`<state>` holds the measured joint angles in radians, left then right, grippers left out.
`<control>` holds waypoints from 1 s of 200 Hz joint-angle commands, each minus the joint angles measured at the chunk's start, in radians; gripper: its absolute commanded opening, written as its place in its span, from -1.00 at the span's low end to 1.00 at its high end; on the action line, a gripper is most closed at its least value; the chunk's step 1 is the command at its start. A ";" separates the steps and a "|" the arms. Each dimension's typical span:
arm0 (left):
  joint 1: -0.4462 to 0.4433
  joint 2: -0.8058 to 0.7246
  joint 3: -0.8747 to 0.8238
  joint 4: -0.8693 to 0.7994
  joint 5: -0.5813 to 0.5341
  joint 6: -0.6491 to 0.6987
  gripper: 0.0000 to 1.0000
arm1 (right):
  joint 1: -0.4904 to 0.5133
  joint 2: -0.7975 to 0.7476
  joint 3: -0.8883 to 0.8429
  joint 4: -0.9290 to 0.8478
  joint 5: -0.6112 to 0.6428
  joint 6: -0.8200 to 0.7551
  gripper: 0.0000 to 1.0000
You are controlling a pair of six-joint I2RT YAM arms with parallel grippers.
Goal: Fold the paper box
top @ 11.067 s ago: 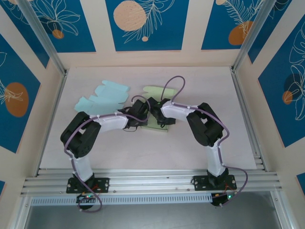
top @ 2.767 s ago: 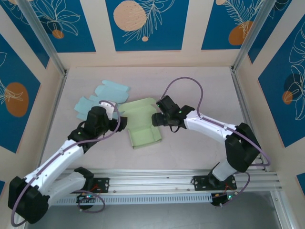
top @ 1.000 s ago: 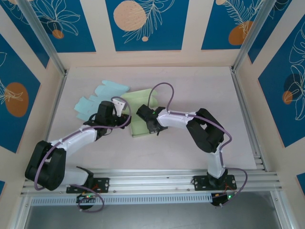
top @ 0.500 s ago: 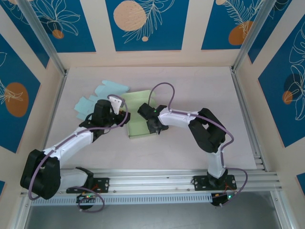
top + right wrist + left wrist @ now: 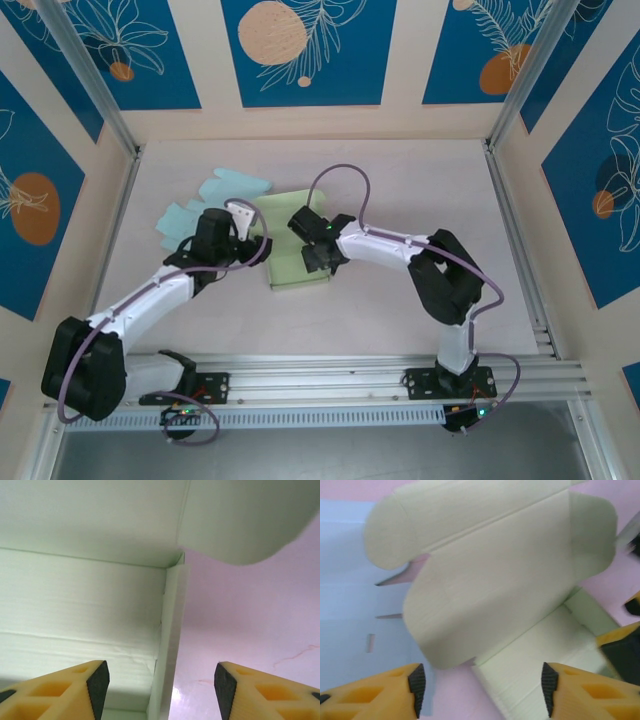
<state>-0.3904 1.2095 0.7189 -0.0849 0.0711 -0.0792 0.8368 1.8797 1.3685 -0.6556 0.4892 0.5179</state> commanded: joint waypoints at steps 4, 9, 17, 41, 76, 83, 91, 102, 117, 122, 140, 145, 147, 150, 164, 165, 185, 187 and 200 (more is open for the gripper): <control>0.071 -0.040 0.081 -0.090 -0.048 0.102 0.43 | -0.020 -0.139 -0.014 0.039 -0.033 -0.074 0.25; 0.084 -0.043 0.094 -0.105 -0.041 0.114 0.46 | -0.025 -0.162 -0.021 0.048 -0.044 -0.085 0.26; 0.100 -0.047 0.115 -0.133 -0.022 0.139 0.51 | -0.036 -0.197 -0.030 0.062 -0.065 -0.099 0.27; 0.129 -0.037 0.162 -0.177 0.066 0.225 0.56 | -0.102 -0.276 -0.049 0.105 -0.142 -0.139 0.27; 0.135 0.049 0.201 -0.186 0.144 0.282 0.49 | -0.216 -0.275 -0.029 0.151 -0.309 -0.200 0.23; 0.137 0.074 0.211 -0.194 0.142 0.276 0.46 | -0.234 -0.262 -0.020 0.153 -0.334 -0.210 0.23; 0.137 0.098 0.219 -0.201 0.126 0.263 0.43 | -0.250 -0.244 -0.007 0.154 -0.355 -0.217 0.23; 0.137 0.126 0.224 -0.206 0.102 0.245 0.41 | -0.264 -0.220 0.008 0.156 -0.381 -0.229 0.23; 0.137 0.153 0.223 -0.198 0.085 0.223 0.41 | -0.276 -0.187 0.023 0.160 -0.406 -0.236 0.18; 0.137 0.159 0.221 -0.191 0.079 0.212 0.41 | -0.278 -0.176 0.028 0.162 -0.413 -0.237 0.16; 0.140 0.189 0.224 -0.173 0.065 0.193 0.41 | -0.281 -0.143 0.041 0.174 -0.439 -0.241 0.15; 0.140 0.199 0.227 -0.173 0.069 0.190 0.41 | -0.280 -0.134 0.045 0.177 -0.444 -0.242 0.15; 0.140 0.203 0.229 -0.172 0.072 0.190 0.42 | -0.281 -0.131 0.048 0.178 -0.446 -0.242 0.15; 0.141 0.208 0.231 -0.171 0.077 0.188 0.41 | -0.281 -0.126 0.050 0.180 -0.448 -0.242 0.14; 0.141 0.230 0.237 -0.156 0.113 0.179 0.39 | -0.281 -0.100 0.067 0.184 -0.452 -0.244 0.13; 0.140 0.231 0.237 -0.154 0.115 0.179 0.38 | -0.281 -0.098 0.069 0.183 -0.452 -0.243 0.12; 0.140 0.261 0.243 -0.130 0.138 0.168 0.29 | -0.282 -0.058 0.096 0.177 -0.447 -0.246 0.08; 0.140 0.263 0.244 -0.128 0.137 0.167 0.29 | -0.282 -0.055 0.099 0.177 -0.449 -0.246 0.07; 0.140 0.287 0.254 -0.127 0.130 0.164 0.19 | -0.280 -0.034 0.112 0.176 -0.449 -0.248 0.02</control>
<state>-0.2634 1.4628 0.9333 -0.2382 0.1726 0.1055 0.5575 1.8114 1.4326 -0.4816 0.0761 0.2909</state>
